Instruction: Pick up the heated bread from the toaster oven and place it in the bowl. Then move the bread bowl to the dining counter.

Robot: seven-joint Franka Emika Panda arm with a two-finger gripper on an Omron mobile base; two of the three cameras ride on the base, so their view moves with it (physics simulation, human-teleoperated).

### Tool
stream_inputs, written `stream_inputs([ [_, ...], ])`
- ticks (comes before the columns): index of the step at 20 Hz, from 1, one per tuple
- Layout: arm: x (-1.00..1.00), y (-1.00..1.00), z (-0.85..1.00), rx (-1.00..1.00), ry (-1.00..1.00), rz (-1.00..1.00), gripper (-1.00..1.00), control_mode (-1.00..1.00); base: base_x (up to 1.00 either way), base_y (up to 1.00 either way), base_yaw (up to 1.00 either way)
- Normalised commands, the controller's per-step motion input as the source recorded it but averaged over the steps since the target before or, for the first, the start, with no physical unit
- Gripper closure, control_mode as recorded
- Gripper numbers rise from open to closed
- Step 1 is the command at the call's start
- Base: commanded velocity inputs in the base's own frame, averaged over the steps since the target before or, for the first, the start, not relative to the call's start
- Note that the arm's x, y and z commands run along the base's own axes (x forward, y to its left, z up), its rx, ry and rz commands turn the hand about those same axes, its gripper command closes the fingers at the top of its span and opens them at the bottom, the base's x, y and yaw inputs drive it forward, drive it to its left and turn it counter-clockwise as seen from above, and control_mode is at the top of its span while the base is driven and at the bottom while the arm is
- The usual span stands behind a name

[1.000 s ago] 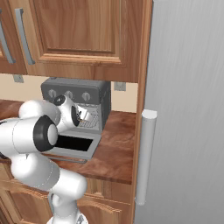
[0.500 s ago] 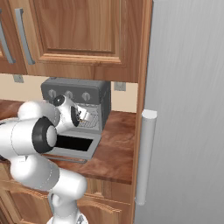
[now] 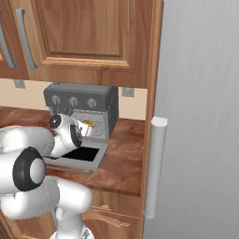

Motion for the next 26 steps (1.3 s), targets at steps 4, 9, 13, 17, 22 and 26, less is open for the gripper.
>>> stream_inputs([
  [4, -0.76, -0.05, 0.06, 0.0, -0.24, 0.0, 1.0, -1.0, 0.0, 0.0, 0.0],
  [9, -0.82, -0.01, 0.63, 0.0, -0.27, 0.0, 1.0, -1.0, 0.0, 0.0, 0.0],
  [13, -0.83, 0.0, 0.98, 0.0, -0.08, 0.0, 1.0, -1.0, 0.0, 0.0, 0.0],
  [17, -0.77, 0.07, 0.86, -0.06, 0.16, 0.02, 1.0, -1.0, 0.0, 0.0, 0.0],
  [22, -0.35, 0.2, 0.49, -0.11, 0.44, 0.07, 1.0, -1.0, 0.0, 0.0, 0.0],
  [26, -0.12, 0.28, -0.11, -0.08, 0.29, 0.08, 1.0, -1.0, 0.0, 0.0, 0.0],
])
